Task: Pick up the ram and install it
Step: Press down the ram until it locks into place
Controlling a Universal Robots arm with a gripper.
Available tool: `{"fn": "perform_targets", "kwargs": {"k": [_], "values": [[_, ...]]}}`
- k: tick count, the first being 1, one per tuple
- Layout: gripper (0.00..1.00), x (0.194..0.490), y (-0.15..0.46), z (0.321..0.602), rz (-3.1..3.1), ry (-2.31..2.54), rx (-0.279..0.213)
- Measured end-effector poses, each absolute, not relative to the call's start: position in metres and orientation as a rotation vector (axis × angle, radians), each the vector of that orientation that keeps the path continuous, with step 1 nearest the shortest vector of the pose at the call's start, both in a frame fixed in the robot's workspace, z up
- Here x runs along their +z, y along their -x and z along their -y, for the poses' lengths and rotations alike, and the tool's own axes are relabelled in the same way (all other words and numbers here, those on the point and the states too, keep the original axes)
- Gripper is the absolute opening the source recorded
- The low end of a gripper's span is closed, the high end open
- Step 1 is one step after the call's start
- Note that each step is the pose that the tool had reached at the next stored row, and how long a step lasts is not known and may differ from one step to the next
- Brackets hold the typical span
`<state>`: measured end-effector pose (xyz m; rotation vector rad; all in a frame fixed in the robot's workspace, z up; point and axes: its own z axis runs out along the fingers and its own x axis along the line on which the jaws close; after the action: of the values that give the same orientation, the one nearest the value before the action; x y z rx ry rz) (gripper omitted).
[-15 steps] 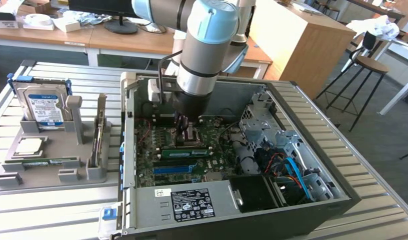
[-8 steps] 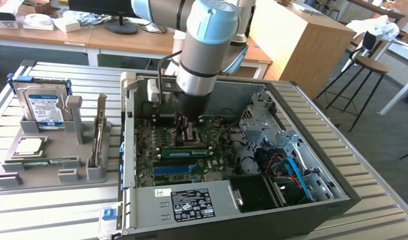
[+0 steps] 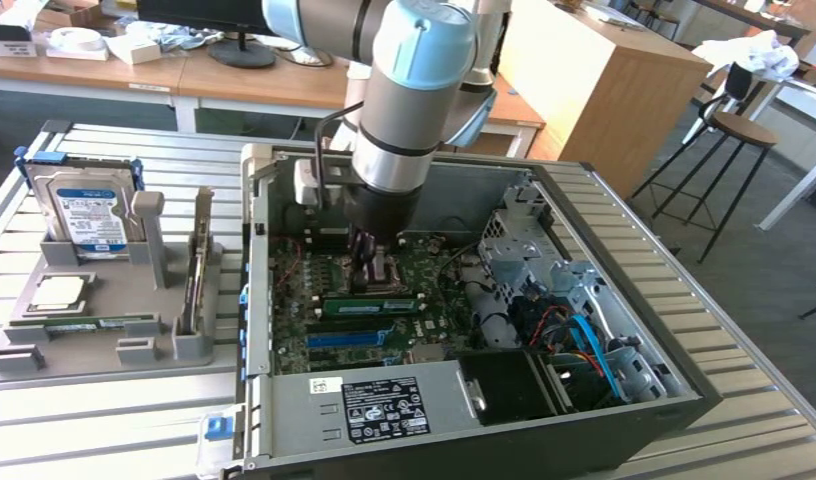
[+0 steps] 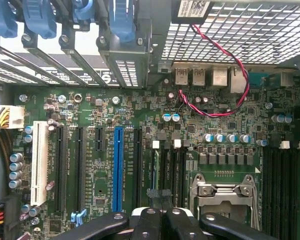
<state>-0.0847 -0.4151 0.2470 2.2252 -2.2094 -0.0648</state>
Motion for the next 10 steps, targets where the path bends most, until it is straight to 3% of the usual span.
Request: {"fn": "perform_targets", "kwargs": {"k": [10], "values": [[0.1,0.2444,0.0848,0.4152,2.209,-2.225,-0.065]]}}
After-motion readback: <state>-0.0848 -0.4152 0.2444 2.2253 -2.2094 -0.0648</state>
